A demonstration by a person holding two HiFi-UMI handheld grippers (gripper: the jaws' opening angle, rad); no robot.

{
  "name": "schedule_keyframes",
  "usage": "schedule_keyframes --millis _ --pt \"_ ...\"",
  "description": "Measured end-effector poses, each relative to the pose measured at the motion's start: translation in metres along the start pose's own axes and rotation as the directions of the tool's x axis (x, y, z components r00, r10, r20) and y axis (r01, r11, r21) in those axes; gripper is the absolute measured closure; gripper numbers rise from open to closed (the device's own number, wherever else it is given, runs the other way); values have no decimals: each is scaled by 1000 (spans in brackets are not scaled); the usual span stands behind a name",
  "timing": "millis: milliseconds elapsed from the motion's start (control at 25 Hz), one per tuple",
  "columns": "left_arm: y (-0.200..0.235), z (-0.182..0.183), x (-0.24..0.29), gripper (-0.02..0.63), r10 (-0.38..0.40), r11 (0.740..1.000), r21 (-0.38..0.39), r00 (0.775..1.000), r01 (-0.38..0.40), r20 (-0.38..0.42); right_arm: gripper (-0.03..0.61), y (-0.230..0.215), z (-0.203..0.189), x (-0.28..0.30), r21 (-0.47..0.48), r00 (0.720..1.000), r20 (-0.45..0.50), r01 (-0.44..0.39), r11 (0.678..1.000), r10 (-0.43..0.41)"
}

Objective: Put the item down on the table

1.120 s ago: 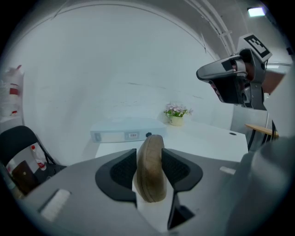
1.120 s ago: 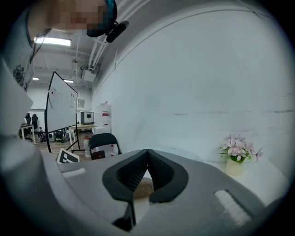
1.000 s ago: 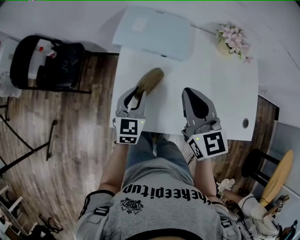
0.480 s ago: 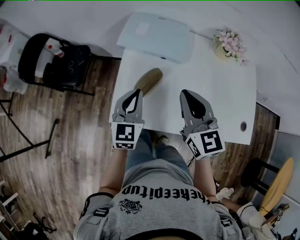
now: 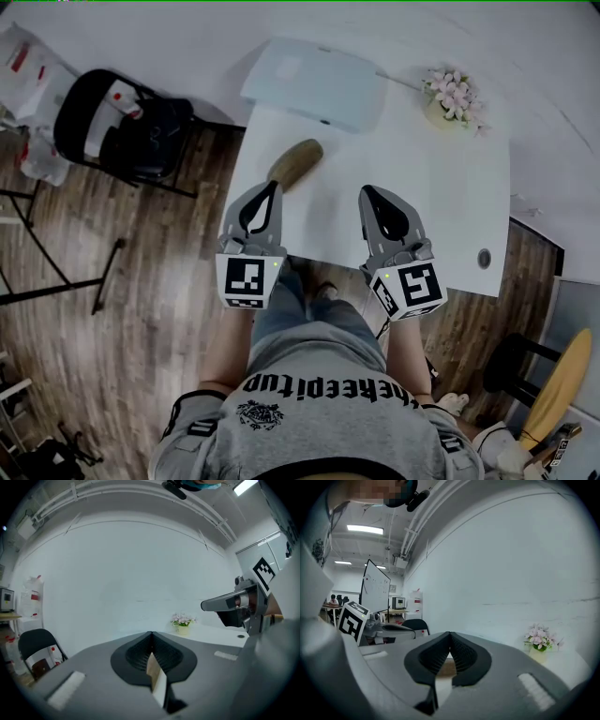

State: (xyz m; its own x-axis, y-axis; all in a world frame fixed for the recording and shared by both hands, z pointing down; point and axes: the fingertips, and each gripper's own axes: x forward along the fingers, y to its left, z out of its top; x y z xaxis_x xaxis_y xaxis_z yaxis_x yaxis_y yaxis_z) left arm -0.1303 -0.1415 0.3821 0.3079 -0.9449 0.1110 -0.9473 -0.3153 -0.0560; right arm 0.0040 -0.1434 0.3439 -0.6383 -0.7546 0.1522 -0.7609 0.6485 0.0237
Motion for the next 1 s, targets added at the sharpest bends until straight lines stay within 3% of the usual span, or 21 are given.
schedule_keyframes --millis 480,1000 --pt "-24 52 -40 601 57 998 8 992 -58 112 577 3 15 -37 -36 998 56 -36 999 38" --pt "-57 80 -71 601 78 997 2 983 -79 169 577 3 27 -77 -61 992 115 -54 997 61"
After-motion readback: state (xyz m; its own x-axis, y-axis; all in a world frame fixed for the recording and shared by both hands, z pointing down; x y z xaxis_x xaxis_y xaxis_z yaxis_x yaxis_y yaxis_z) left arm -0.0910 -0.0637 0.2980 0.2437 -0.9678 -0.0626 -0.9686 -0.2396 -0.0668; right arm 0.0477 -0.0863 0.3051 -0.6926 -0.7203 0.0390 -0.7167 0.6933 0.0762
